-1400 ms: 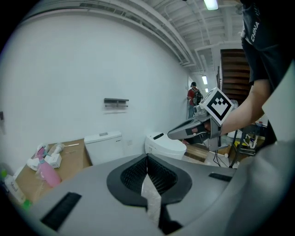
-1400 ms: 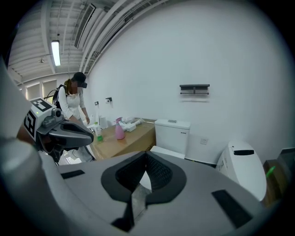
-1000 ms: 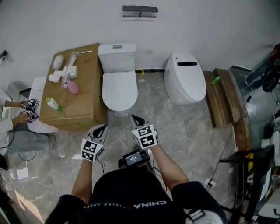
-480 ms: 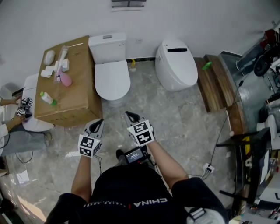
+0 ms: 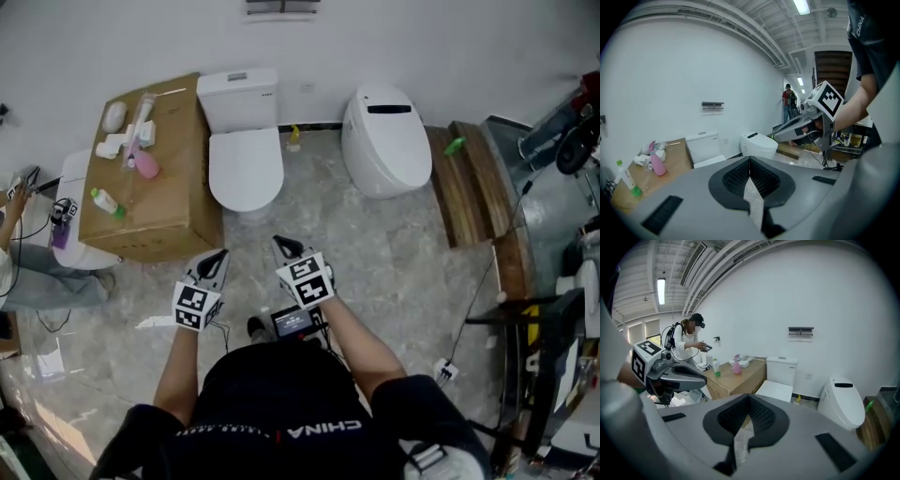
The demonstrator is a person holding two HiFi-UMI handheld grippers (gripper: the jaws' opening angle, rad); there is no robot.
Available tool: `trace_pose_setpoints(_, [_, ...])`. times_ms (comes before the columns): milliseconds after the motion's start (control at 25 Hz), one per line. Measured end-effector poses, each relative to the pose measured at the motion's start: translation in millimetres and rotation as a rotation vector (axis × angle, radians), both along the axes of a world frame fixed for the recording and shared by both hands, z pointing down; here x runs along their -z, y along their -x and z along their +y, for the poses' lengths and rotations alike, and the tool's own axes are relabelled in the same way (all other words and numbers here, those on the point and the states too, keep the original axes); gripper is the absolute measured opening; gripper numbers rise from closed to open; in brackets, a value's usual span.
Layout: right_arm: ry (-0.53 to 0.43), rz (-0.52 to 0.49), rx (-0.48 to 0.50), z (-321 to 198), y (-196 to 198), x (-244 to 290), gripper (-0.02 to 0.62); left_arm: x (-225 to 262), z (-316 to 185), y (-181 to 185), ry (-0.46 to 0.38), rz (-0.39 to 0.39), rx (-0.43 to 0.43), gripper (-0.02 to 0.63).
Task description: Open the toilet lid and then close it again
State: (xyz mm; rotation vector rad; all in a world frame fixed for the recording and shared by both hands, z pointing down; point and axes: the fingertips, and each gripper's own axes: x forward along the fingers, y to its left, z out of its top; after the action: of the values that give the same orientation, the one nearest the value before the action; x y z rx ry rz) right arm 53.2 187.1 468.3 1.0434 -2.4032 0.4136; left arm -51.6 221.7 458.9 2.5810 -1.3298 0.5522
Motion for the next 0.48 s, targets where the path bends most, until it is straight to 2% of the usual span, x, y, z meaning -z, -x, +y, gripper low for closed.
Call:
trace_pose_setpoints(280, [-0.008, 0.010, 0.006, -8, -19, 5, 0.014, 16, -6, -15, -0.037, -0.025, -0.001, 0.011])
trace_pose_setpoints(480, [-0.024, 0.017, 0.024, -7, -19, 8, 0.014, 15, -5, -19, -0.033, -0.029, 0.003, 0.011])
